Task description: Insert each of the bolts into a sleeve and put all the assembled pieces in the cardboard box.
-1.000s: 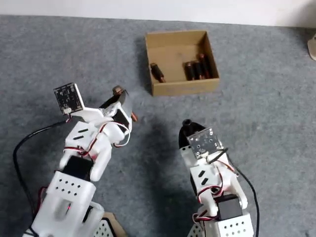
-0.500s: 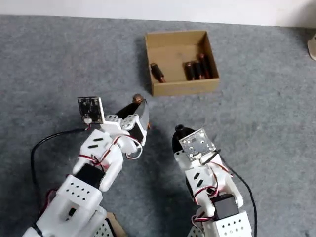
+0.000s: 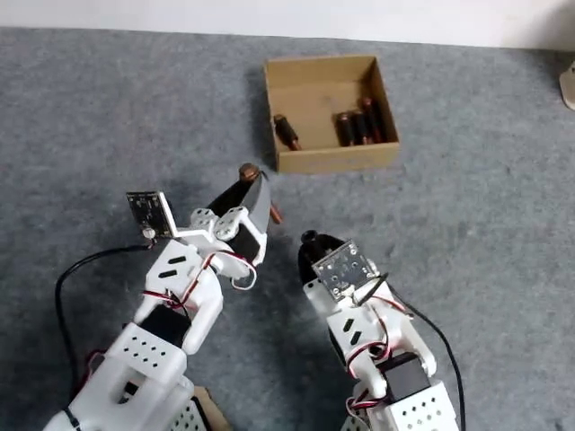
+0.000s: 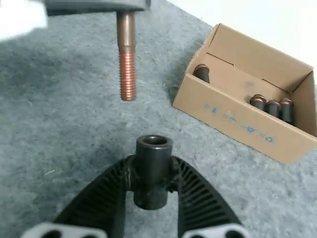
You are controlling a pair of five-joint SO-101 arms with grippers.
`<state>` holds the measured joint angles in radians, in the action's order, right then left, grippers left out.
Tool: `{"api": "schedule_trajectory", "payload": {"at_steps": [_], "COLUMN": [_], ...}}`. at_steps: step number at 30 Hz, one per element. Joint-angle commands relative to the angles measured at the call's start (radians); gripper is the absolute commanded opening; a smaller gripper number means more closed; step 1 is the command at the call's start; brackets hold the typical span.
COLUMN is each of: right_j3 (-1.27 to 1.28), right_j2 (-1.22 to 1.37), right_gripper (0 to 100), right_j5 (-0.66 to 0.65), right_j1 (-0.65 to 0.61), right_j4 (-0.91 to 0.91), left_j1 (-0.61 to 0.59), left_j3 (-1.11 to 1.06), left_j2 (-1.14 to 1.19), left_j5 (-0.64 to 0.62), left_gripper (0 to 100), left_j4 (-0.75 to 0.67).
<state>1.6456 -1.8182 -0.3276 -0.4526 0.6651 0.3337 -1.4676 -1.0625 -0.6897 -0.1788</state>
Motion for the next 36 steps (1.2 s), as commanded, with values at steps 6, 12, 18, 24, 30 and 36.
{"api": "schedule_trajectory", "payload": {"at_steps": [6,12,18,24,30,36], "right_j3": [0.03,0.044,0.047,0.047,0.047,0.048], "right_j2": [-0.016,-0.016,-0.016,-0.016,-0.016,-0.016], "right_gripper": [0.5,0.5,0.5,0.5,0.5,0.5], "right_j5": [0.006,0.005,0.009,0.009,0.009,0.009], "right_j1": [-0.01,-0.015,-0.016,-0.018,-0.018,-0.05], "right_j4": [-0.076,-0.081,-0.081,-0.081,-0.081,-0.081], "left_j1": [0.013,0.015,0.016,0.019,0.044,0.105], "left_j3": [0.021,0.05,0.061,0.054,0.004,-0.001], "left_j2": [-0.038,-0.038,-0.038,-0.039,-0.039,-0.039], "left_j5": [-0.029,-0.087,-0.104,-0.038,0.002,0.002], "left_gripper": [1,1,1,1,1,1], "left_j4": [-0.028,0.051,0.084,0.015,-0.106,-0.107]}}
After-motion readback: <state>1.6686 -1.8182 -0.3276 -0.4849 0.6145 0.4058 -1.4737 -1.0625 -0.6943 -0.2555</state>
